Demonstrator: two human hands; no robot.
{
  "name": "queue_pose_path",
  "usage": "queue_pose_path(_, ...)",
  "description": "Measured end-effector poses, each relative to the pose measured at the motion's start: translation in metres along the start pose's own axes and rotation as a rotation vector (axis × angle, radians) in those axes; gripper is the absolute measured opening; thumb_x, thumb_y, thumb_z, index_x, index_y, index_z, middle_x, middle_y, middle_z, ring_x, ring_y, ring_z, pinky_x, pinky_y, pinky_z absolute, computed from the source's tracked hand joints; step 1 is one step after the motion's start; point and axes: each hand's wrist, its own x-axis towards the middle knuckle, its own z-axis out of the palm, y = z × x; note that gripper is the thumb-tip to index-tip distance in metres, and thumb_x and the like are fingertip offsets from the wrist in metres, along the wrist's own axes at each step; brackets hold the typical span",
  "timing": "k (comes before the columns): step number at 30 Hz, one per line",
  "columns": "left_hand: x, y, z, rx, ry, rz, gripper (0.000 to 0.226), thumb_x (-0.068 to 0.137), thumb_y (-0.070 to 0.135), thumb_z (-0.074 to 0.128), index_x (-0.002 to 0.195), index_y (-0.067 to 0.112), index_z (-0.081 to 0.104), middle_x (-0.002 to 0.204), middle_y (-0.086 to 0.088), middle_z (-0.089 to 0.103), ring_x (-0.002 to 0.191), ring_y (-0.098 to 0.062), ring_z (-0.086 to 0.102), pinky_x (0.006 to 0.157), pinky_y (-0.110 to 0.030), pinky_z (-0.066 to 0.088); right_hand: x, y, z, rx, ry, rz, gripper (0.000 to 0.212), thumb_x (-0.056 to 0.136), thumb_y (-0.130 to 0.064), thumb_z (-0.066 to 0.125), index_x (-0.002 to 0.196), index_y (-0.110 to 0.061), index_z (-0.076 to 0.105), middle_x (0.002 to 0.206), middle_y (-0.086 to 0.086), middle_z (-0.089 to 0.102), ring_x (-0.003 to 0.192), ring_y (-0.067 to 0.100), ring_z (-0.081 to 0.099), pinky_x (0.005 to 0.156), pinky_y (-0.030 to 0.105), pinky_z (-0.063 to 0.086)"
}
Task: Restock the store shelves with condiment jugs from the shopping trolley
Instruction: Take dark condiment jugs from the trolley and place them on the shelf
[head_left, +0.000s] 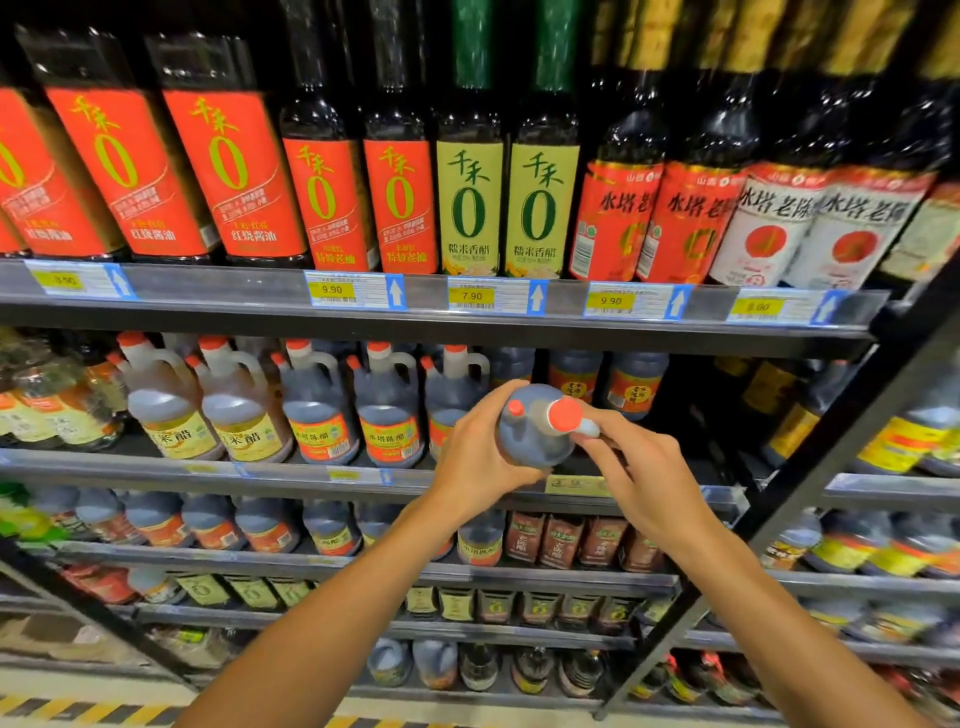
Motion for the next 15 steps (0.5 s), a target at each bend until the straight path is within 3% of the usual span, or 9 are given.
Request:
queue_pose_path(3,0.014,-0.008,0.017,0.042,-0.014,-0.05,0.073,0.065,0.033,0.09,0.126,0.028,0.051,0.115,0.015,0.059,0.103,-0.007,0.058,0.074,-0.011,0.043,0.004,0.02,0.002,0.043,-0.042,0.08,0.034,0.101,-0.023,0.054,0.134,-0.021,0.061,0.118,-0.018,0.064,0.106,-0.009,0.056,0.082,-0.003,0.037)
queue_pose_path(6,0.023,-0.02,0.033,0.092,-0.004,-0.122,0.06,0.061,0.036,0.091,0.102,0.03,0.047,0.098,0.014,0.058,0.087,-0.014,0.058,0.063,-0.018,0.038,0.009,0.04,0.008,0.056,-0.09,0.14,0.032,0.102,-0.022,0.056,0.133,-0.026,0.061,0.12,-0.019,0.066,0.107,-0.005,0.06,0.082,0.002,0.042)
queue_pose_path(10,0.032,-0.031,0.049,0.08,0.01,-0.289,0.069,0.053,0.042,0.094,0.107,0.024,0.054,0.102,0.007,0.066,0.091,-0.016,0.064,0.071,-0.034,0.055,0.022,0.059,0.014,0.062,-0.11,0.155,0.025,0.102,-0.024,0.056,0.126,-0.024,0.064,0.113,-0.014,0.071,0.098,0.003,0.065,0.079,0.019,0.051)
queue_pose_path(15,0.042,-0.042,0.056,0.029,-0.004,-0.405,0.098,0.035,0.063,0.085,0.117,0.017,0.059,0.11,0.003,0.069,0.098,-0.018,0.068,0.08,-0.043,0.06,0.045,0.072,0.024,0.022,-0.151,0.211,0.015,0.101,-0.029,0.057,0.101,-0.019,0.068,0.087,-0.015,0.067,0.082,0.012,0.065,0.07,0.034,0.048)
